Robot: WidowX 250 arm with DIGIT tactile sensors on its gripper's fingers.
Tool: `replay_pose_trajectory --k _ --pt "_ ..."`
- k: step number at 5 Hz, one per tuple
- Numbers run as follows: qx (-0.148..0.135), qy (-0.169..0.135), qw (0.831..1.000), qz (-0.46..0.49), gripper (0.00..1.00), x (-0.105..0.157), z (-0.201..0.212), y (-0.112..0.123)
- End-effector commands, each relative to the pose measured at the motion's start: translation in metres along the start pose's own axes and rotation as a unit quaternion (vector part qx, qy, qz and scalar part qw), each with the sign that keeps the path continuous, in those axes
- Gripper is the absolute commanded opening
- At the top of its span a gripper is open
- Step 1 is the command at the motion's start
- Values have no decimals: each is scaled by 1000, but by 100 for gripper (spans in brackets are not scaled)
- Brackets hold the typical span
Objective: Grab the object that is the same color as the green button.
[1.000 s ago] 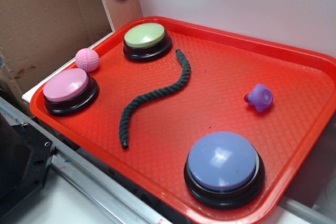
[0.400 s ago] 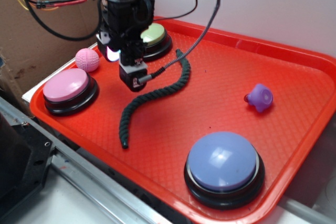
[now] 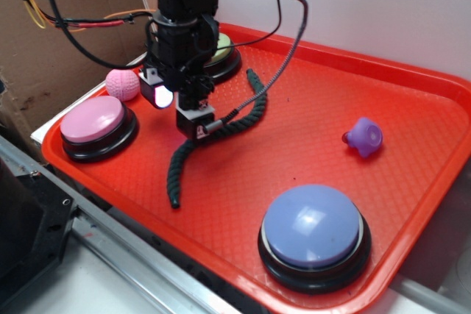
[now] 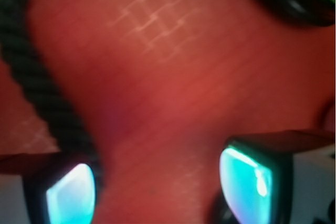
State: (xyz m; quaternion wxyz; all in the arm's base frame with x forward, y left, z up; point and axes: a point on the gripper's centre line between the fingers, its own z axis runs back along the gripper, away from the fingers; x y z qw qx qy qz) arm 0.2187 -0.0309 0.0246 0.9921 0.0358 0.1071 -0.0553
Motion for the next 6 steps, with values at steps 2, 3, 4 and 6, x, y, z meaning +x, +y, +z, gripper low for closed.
replay_pose_trajectory --k 2,3,4,6 --pt "13 21 1000 3 59 1 -24 2" --pt "30 34 999 -6 0 -3 -44 6" --pt "29 28 999 -14 0 -6 -45 6" --pt "33 16 999 7 0 -7 -24 7"
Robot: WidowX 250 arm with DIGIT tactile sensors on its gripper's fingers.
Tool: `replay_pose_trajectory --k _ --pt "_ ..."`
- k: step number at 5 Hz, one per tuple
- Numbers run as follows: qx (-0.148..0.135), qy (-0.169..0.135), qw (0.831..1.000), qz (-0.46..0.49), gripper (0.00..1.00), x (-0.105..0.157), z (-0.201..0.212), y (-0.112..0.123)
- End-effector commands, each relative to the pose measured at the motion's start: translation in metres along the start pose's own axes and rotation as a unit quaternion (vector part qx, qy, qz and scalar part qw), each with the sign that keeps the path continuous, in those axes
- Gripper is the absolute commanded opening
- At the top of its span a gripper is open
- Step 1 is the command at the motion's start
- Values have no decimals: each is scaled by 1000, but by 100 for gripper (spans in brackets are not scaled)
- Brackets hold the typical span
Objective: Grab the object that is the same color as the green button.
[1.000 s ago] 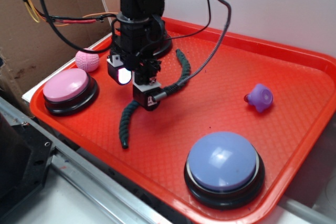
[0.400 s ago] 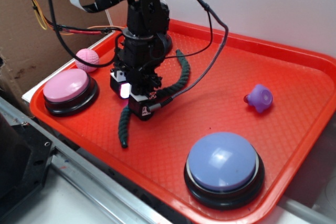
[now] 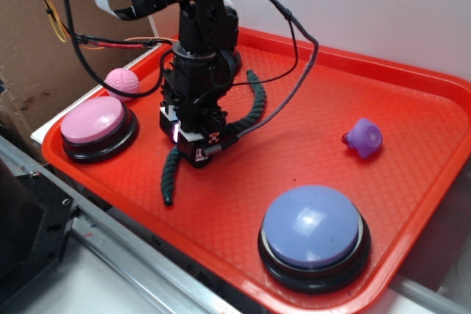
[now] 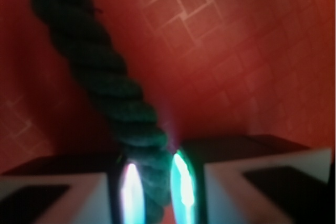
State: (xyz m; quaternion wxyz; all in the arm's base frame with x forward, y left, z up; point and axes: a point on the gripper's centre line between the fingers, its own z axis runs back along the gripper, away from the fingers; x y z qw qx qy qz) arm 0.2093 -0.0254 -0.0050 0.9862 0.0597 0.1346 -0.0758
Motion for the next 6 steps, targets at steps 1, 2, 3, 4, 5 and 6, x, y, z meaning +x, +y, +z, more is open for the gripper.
replay_pose_trajectory --k 1,2,3,4,5,6 --pt "-3 -57 998 23 0 -11 56 13" --pt "-32 -133 989 59 0 -29 103 18" --pt "-57 -177 979 79 0 -50 149 20" --pt "-25 -175 980 93 0 -69 195 23" --pt "-1 -160 982 101 0 -89 217 31" --pt "-5 -153 983 106 0 -103 221 39"
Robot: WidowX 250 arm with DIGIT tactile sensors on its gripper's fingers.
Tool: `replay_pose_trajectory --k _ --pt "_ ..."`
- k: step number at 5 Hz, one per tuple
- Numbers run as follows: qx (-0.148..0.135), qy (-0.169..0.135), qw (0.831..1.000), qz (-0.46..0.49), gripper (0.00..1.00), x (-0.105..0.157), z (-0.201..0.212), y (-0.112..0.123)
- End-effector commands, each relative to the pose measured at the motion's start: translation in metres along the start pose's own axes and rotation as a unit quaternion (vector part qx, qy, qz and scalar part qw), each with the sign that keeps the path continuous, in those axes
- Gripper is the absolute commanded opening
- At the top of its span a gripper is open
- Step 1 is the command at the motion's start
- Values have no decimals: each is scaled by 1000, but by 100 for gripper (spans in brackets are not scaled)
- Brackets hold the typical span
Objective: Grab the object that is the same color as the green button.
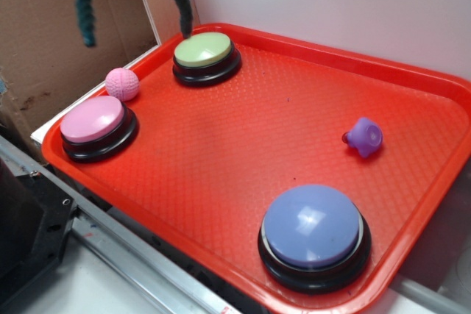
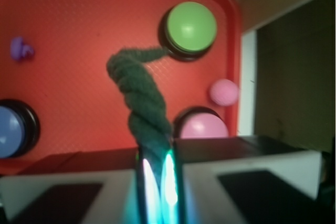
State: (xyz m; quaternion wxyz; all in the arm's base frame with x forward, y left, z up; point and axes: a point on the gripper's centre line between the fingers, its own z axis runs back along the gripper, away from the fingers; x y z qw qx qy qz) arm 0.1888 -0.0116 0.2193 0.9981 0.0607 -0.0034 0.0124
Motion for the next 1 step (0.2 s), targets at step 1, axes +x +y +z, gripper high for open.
replay_pose_trajectory --k 1 --pt "2 -15 1000 20 0 -20 22 18"
